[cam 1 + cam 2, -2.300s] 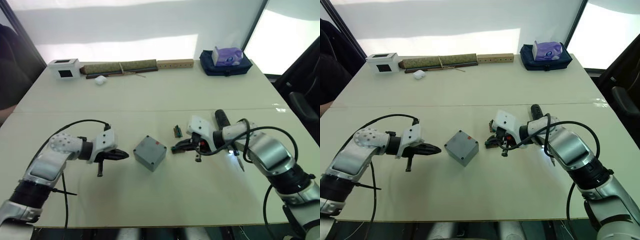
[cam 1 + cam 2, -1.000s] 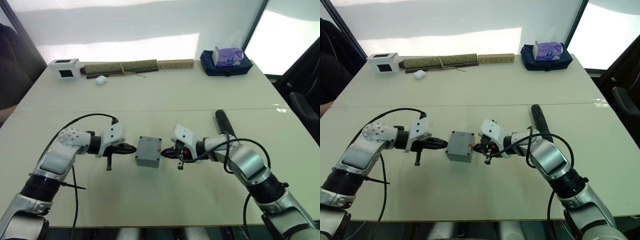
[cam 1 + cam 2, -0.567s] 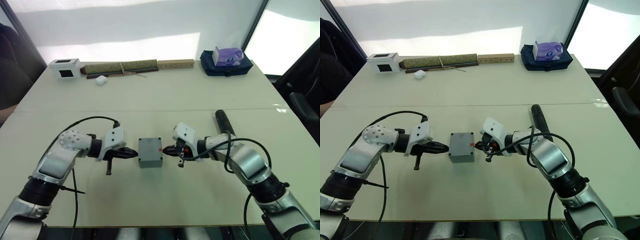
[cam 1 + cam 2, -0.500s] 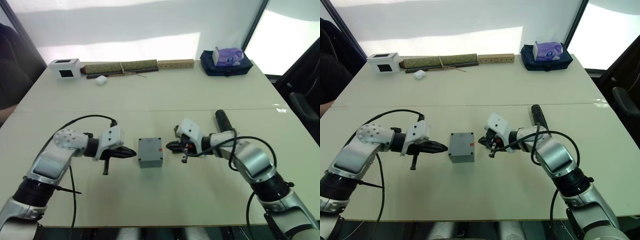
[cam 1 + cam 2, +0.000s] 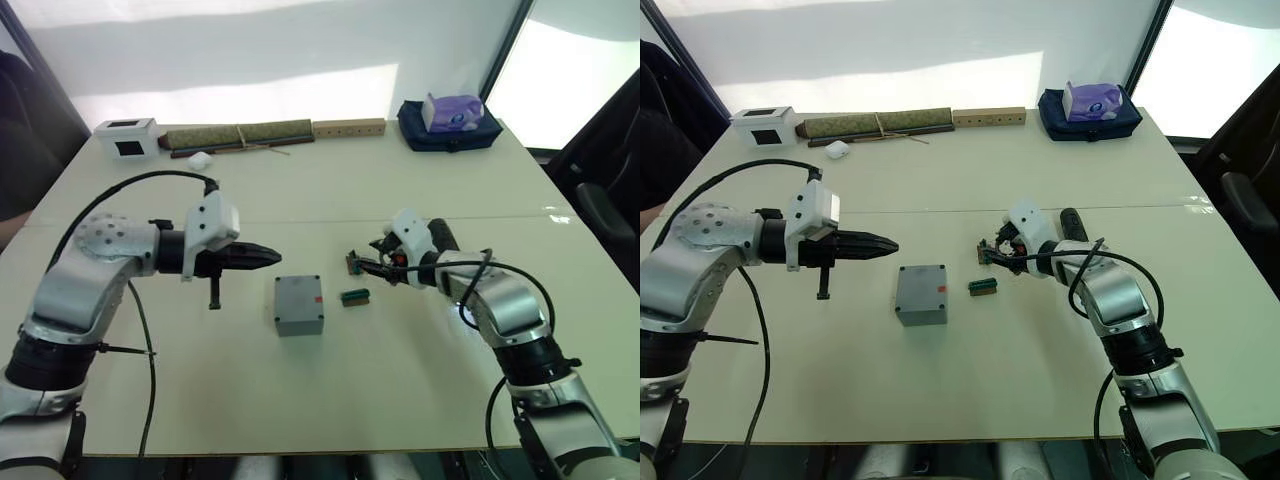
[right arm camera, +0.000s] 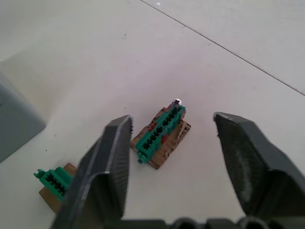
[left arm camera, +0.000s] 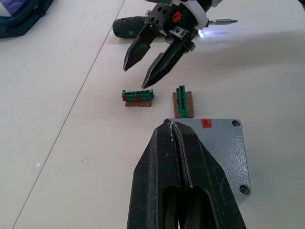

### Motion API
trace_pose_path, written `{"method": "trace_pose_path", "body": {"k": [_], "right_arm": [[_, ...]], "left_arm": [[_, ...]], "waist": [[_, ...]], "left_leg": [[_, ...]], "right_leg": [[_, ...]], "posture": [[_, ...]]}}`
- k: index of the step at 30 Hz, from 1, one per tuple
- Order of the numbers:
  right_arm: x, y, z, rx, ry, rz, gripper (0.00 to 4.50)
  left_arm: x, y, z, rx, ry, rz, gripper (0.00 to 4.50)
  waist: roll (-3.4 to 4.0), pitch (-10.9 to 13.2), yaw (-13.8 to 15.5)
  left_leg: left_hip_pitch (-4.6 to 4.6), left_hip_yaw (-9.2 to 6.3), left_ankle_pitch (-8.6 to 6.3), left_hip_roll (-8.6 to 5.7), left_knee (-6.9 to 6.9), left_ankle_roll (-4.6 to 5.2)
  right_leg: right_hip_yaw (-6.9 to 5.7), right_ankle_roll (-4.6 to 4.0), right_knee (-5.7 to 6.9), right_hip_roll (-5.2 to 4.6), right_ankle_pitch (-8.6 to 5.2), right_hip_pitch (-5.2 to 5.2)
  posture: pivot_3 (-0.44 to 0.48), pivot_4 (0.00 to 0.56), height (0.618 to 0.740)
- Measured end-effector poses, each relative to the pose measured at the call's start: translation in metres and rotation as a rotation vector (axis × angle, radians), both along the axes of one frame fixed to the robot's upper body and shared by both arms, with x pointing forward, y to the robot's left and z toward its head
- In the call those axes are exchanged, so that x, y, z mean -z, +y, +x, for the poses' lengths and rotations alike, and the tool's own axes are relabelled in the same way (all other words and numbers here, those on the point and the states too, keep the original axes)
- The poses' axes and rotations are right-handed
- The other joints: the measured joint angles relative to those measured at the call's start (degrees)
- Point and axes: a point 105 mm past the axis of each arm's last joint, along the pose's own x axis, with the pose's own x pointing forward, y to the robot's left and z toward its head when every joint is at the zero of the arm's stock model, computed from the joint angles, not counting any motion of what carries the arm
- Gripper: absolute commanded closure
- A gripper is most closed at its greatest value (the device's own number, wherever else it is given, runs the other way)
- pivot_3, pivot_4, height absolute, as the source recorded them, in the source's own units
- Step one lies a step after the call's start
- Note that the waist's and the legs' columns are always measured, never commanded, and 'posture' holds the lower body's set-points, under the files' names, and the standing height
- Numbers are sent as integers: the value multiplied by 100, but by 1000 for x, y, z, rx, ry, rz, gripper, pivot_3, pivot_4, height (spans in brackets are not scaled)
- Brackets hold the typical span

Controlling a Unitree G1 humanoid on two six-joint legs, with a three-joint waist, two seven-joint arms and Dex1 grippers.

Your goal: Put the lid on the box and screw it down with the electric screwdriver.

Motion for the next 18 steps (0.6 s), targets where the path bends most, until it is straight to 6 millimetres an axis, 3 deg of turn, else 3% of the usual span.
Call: {"method": "trace_pose_path", "body": {"k": [6,18], "right_arm": [[0,15,10,52,66,86,473],[10,10,20,125,116,92,473]], "left_arm": [[5,1,3,-11,-1,15,4500],[13,1,3,-17,13,16,4500]], "waist": [[0,0,-2],[0,0,-5]], "left_leg": [[1,0,0,1,0,0],[0,1,0,-2,0,0]], "right_leg": [[0,0,2,1,0,-1],[1,0,1,-2,0,-1]], "posture": [[0,150,740],[0,150,740]]}}
